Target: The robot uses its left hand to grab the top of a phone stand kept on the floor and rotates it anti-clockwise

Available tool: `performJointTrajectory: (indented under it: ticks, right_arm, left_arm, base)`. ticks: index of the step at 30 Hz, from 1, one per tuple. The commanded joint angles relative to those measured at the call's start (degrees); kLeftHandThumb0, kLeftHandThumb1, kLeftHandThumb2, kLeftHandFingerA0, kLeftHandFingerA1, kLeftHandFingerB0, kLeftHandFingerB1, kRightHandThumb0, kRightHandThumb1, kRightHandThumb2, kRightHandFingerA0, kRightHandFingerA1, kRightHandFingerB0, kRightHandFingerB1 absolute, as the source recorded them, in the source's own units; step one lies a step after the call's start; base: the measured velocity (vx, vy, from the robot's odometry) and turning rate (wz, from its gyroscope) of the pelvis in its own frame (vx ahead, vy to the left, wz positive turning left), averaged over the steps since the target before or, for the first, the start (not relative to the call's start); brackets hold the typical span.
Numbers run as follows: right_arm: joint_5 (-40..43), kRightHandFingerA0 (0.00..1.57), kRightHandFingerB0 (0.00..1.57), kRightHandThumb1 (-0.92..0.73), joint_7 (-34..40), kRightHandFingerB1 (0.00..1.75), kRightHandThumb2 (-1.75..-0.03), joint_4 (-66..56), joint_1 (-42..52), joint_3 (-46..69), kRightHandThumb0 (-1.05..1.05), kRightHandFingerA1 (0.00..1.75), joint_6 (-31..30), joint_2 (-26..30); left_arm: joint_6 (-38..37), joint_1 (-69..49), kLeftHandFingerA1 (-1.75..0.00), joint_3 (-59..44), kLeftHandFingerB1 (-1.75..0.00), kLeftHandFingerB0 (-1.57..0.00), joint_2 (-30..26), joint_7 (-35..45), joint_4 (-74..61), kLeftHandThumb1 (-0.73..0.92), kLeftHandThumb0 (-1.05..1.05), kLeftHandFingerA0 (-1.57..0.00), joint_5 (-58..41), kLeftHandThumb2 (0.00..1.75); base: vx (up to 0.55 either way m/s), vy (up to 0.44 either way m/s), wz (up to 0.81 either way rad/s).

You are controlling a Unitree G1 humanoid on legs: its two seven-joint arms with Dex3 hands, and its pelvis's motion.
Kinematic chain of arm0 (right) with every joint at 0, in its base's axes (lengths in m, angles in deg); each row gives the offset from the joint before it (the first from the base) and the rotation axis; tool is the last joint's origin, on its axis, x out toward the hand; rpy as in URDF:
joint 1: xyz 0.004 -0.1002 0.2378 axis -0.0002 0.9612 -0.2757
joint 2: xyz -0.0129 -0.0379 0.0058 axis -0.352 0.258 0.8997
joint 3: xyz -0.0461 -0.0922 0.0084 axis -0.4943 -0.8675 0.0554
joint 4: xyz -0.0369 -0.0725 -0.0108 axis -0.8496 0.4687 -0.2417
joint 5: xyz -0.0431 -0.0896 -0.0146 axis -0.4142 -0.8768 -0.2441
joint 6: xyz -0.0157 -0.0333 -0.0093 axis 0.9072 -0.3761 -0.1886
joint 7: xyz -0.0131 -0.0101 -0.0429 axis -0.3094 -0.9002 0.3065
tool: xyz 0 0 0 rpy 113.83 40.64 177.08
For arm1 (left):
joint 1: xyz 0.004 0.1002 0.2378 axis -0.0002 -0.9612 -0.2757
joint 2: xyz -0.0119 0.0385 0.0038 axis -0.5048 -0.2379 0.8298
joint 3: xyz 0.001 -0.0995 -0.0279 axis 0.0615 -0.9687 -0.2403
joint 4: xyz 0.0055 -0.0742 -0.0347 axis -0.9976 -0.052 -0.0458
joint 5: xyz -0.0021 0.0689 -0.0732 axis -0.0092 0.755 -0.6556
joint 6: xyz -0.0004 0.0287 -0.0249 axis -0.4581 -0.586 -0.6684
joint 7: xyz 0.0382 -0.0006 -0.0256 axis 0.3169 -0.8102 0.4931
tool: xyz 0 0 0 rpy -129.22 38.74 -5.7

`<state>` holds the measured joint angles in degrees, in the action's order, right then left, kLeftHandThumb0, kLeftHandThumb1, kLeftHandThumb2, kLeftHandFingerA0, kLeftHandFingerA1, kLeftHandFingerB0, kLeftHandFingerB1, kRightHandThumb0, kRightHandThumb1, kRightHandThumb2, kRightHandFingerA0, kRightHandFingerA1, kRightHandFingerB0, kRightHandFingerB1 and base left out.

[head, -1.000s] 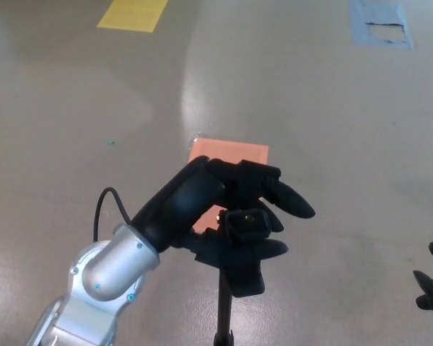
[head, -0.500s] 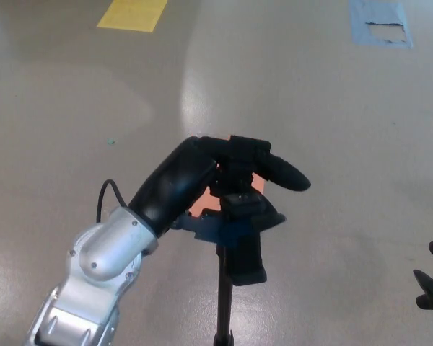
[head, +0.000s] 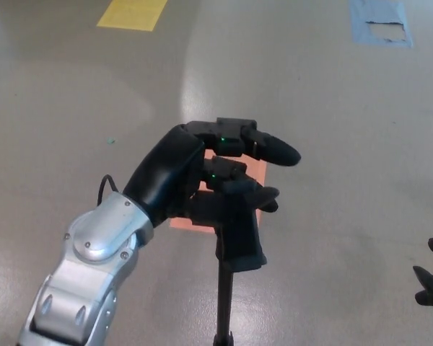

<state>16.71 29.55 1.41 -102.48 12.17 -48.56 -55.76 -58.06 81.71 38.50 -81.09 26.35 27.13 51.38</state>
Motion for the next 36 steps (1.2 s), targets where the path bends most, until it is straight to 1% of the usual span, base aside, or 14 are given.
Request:
performJointTrajectory:
  ticks: [1,3,4,10,16,18,26,29,36]
  right_arm:
    - [0.22,0.70,0.09,-0.84,-0.40,0.19,-0.67,0.27,-3.41,0.56,-0.50,0.48,-3.13,2.13]
    - [-0.12,0.70,0.09,-0.84,-0.22,0.19,-0.68,0.33,-3.50,0.28,-0.51,0.48,-3.06,2.22]
    - [-0.16,0.70,0.09,-0.84,-0.27,0.19,-0.68,0.30,-3.63,0.23,-0.52,0.48,-3.10,2.28]
    - [-0.03,0.70,0.09,-0.84,-0.45,0.19,-0.68,0.23,-4.27,0.33,-0.51,0.47,-3.31,2.30]
    - [-0.19,0.68,0.09,-0.84,-0.32,0.19,-0.68,0.26,-4.70,0.19,-0.51,0.47,-3.45,2.33]
    - [-0.18,0.68,0.10,-0.84,-0.41,0.19,-0.68,0.22,-4.88,0.18,-0.51,0.47,-3.53,2.33]
    - [-0.02,0.67,0.09,-0.84,-0.60,0.19,-0.68,0.27,-5.37,0.34,-0.51,0.47,-3.63,2.31]
    - [0.18,0.67,0.09,-0.84,-0.71,0.19,-0.68,0.35,-5.65,0.52,-0.51,0.47,-4.05,2.31]
    - [-0.43,0.68,0.10,-0.84,-0.50,0.20,-0.68,0.45,-6.24,-0.06,-0.50,0.47,-4.16,2.20]
  left_arm:
    - [38.84,7.71,-0.69,-11.50,-0.53,-0.73,3.71,-3.60,-0.67,0.70,-0.14,-1.03,-20.94,0.60]
    - [39.45,8.21,-0.68,-12.09,-0.54,-0.75,3.94,-3.75,0.28,0.70,-0.14,-1.04,-20.91,0.60]
    - [39.77,8.62,-0.68,-12.55,-0.54,-0.75,4.01,-3.70,1.18,0.72,-0.15,-1.01,-21.15,0.61]
    - [43.64,10.95,-0.67,-14.99,-0.54,-0.78,4.51,-5.16,4.18,0.73,-0.17,-1.02,-20.74,0.61]
    - [44.68,12.17,-0.64,-16.01,-0.53,-0.80,4.29,-4.85,7.07,0.71,-0.17,-1.02,-20.19,0.61]
    - [44.96,12.59,-0.63,-16.37,-0.53,-0.78,4.18,-4.64,8.30,0.71,-0.17,-0.99,-20.07,0.61]
    - [47.02,15.10,-0.63,-19.23,-0.53,-0.77,4.80,-4.51,12.98,0.76,-0.19,-1.01,-21.27,0.62]
    - [47.53,15.73,-0.62,-19.73,-0.53,-0.78,4.91,-4.75,13.48,0.75,-0.20,-1.02,-21.20,0.62]
    - [48.57,16.80,-0.63,-20.52,-0.53,-0.74,4.88,-4.94,14.44,0.76,-0.21,-1.00,-20.84,0.63]
  base:
    - [0.00,0.000,0.00]
    - [0.00,0.000,0.00]
    - [0.00,0.000,0.00]
    - [0.00,0.000,0.00]
    - [0.00,0.000,0.00]
    - [0.00,0.000,0.00]
    - [0.00,0.000,0.00]
    - [0.00,0.000,0.00]
    - [0.00,0.000,0.00]
